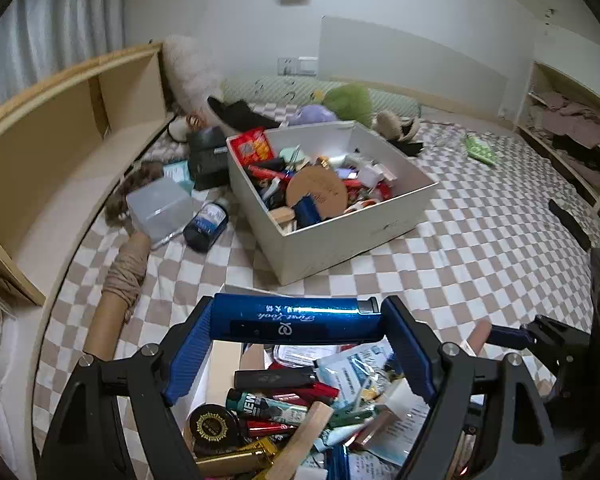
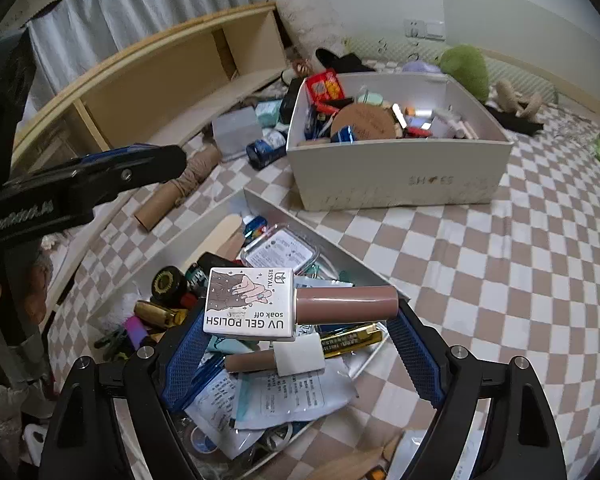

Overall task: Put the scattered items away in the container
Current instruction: 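Carry the blue lighter in the left gripper while the right carries the polish bottle over the white tray, then open the left gripper to drop the blue lighter while the right drops the polish bottle into the tray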

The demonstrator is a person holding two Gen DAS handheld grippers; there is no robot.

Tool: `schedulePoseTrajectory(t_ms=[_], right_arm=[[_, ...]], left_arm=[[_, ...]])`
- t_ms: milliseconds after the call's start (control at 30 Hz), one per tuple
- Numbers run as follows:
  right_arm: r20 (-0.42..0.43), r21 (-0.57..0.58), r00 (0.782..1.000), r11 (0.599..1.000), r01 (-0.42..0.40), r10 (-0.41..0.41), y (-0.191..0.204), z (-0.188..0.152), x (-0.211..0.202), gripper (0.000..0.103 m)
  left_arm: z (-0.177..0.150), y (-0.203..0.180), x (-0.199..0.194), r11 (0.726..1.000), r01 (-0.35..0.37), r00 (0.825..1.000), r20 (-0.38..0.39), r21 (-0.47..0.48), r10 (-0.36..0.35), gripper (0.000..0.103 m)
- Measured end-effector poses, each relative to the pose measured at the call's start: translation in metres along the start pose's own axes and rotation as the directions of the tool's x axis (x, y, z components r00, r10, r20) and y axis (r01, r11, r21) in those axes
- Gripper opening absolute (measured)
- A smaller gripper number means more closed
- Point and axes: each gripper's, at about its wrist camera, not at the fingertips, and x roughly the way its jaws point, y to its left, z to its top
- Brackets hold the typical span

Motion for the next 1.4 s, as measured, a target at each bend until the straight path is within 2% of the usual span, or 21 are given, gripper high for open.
schedulePoseTrajectory(t_ms=[267, 433, 567, 700, 1000, 1267, 1333, 1400], right_arm=[[-0.034, 0.019, 0.999, 1.0, -0.02, 0.02, -0.004, 0.002, 0.027, 0.087], [-0.064, 0.016, 0.997, 0.999, -0.037, 0.038, -0.003, -0.001, 0.046, 0.087], [-0.087, 0.015, 0.995, 0.999, -0.043, 0.044, -0.002, -0.002, 0.056, 0.087], [-0.096, 0.027, 0.994, 0.998, -0.053, 0.056, -0.003, 0.0, 0.064, 0.087], [-0.122, 0.019, 0.991, 0.998, -0.057, 0.059, 0.003, 0.004, 0.076, 0.087], [-0.126, 0.017, 0.99, 0.998, -0.059, 0.06, 0.004, 0.006, 0.078, 0.087], [-0.127, 0.017, 0.99, 0.998, -0.06, 0.062, 0.004, 0.006, 0.078, 0.087], [-0.129, 0.018, 0.99, 0.998, -0.063, 0.064, 0.004, 0.006, 0.079, 0.087]], left_arm=[[0.001, 0.021, 0.046, 0.984, 0.017, 0.996, -0.087, -0.175, -0.033, 0.083], [0.002, 0.034, 0.069, 0.967, -0.041, 0.99, -0.138, -0.253, 0.006, 0.083], [-0.003, 0.049, 0.087, 0.941, -0.063, 0.984, -0.181, -0.332, 0.002, 0.083], [-0.006, 0.058, 0.102, 0.924, -0.091, 0.977, -0.214, -0.372, 0.01, 0.083], [-0.014, 0.062, 0.125, 0.913, -0.145, 0.958, -0.285, -0.381, 0.033, 0.083], [-0.016, 0.061, 0.136, 0.914, -0.184, 0.949, -0.308, -0.362, 0.068, 0.084], [-0.016, 0.06, 0.137, 0.914, -0.183, 0.95, -0.303, -0.362, 0.07, 0.097], [-0.015, 0.061, 0.136, 0.913, -0.192, 0.951, -0.297, -0.359, 0.083, 0.099]])
